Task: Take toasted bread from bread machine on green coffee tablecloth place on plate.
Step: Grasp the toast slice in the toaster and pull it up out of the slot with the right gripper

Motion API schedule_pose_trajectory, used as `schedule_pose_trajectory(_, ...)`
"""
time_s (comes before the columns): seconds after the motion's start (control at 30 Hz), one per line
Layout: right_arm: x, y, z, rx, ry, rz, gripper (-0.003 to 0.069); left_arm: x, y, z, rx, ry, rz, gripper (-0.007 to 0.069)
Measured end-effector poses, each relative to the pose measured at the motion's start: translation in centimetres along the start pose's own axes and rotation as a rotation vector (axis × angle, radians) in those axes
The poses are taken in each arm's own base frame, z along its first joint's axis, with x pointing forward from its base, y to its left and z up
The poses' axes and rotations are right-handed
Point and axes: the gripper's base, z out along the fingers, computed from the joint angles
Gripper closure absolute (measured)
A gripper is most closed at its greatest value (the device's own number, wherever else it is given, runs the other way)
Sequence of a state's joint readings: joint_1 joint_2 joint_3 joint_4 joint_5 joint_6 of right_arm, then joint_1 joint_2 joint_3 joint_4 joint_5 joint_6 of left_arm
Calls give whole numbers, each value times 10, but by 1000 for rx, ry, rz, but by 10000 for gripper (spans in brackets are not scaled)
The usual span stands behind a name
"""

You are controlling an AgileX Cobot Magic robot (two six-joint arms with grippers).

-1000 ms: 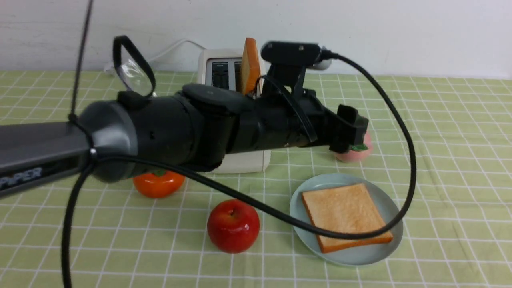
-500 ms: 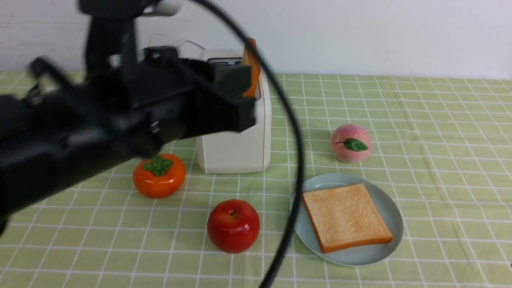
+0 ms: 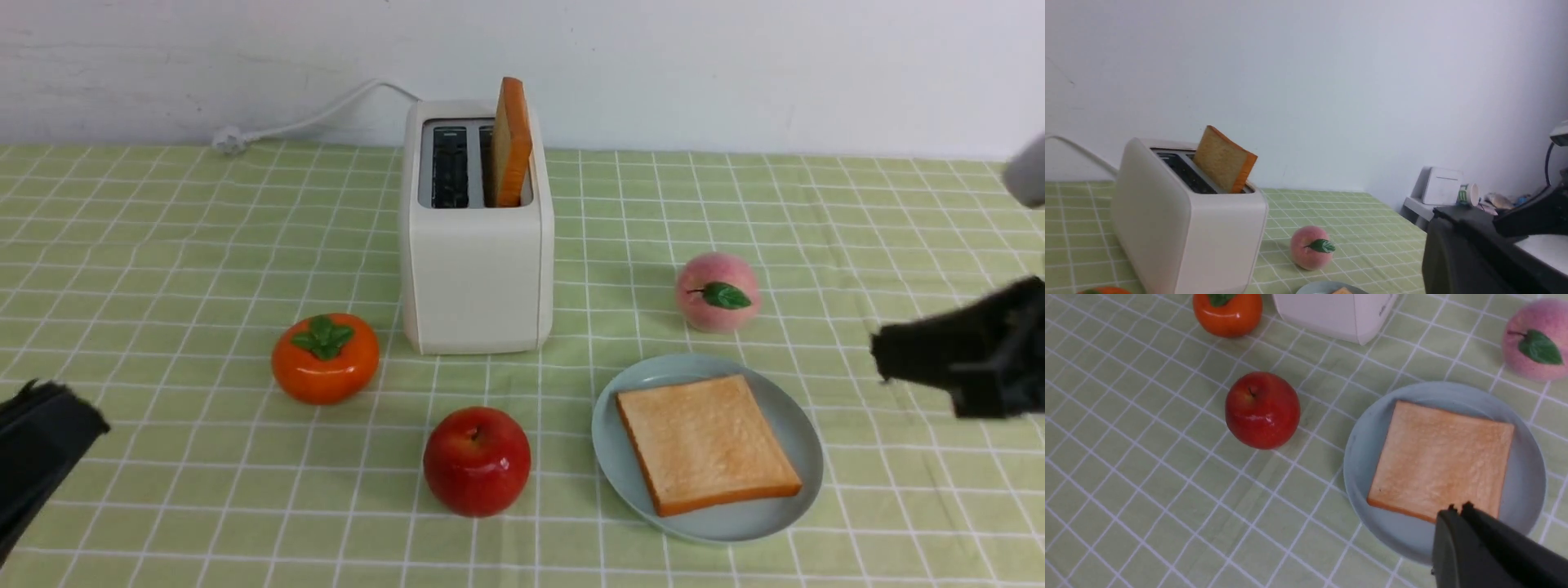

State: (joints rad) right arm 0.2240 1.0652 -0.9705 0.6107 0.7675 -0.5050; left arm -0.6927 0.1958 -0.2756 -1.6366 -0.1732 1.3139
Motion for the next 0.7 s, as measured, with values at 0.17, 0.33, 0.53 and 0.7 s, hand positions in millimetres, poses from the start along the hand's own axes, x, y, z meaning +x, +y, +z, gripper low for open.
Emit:
schedule_pose_trajectory(0.17, -38, 15, 50, -46, -33, -81, 652, 8, 6, -6, -22, -10, -17, 638)
schedule_pose_trajectory(0.33, -70, 16, 97, -24, -105, -100, 598, 12, 8, -5, -34, 10, -56, 638)
schedule_pose_trajectory(0.53, -99, 3, 149, -12, -195, 8, 344, 22, 13, -5, -68, 40, 54, 638)
schedule_pose_trajectory(0.7, -116, -3, 186, -41, -227, 100, 122, 24, 14, -5, -74, 49, 113, 638)
